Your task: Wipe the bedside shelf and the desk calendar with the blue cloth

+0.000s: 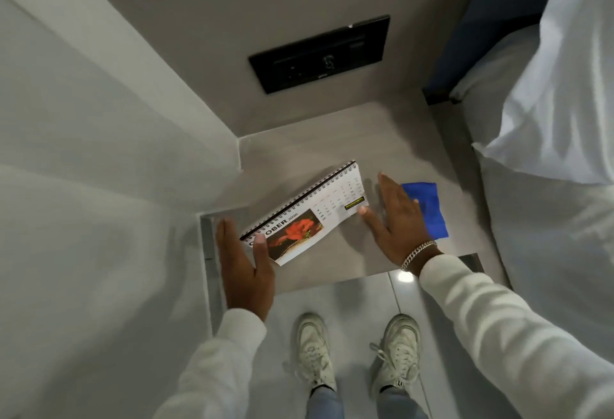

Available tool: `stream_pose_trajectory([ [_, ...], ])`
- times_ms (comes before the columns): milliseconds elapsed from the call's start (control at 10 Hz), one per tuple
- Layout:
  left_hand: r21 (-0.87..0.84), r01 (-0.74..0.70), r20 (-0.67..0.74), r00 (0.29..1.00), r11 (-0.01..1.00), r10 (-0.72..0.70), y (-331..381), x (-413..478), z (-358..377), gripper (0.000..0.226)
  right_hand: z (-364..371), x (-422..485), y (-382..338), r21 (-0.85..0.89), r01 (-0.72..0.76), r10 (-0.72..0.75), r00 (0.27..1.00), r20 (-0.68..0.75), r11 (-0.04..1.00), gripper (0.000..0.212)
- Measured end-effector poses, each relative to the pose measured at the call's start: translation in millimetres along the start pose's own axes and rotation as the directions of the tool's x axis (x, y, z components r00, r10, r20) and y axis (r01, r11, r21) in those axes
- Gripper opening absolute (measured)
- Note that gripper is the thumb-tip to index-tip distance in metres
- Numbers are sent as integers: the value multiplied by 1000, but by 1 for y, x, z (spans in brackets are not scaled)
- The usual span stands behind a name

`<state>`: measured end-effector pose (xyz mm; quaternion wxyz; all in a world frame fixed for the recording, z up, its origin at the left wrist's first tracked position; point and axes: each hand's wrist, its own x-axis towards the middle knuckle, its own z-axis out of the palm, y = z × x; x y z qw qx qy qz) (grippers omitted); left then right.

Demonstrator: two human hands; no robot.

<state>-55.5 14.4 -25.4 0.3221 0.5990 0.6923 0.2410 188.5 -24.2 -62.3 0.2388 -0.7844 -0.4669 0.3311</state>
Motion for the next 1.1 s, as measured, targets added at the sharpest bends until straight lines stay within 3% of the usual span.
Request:
stream_pose_trajectory([
  [100, -276, 300, 26, 952, 913, -305, 3, -12, 11, 44, -5, 15, -28, 314, 31, -13, 998, -60, 949, 61],
  [200, -551, 418, 61, 883, 722, -465, 16, -5, 13, 35, -4, 23, -42, 361, 57, -18, 994, -112, 931, 50],
  [300, -661, 421, 82, 863, 621, -498, 22, 5, 11, 36, -2, 24, -45, 343, 64, -12, 988, -152, 937, 49],
  [600, -635, 310, 77, 937, 707, -341, 57, 89, 8, 33, -15, 75, -62, 457, 62, 59, 968, -245, 888, 54],
  [800, -575, 339, 86, 930, 745, -357, 78, 153, 19, 43, -16, 131, -79, 526, 56, 87, 966, -242, 849, 56],
  [1000, -558, 341, 128, 936, 757, -328, 80, 168, 19, 41, -19, 138, -87, 562, -27, 152, 972, -177, 826, 57],
  [1100, -503, 268, 76, 961, 822, -266, 92, 160, 8, 41, -44, 112, -112, 564, -37, 209, 947, -242, 825, 54],
])
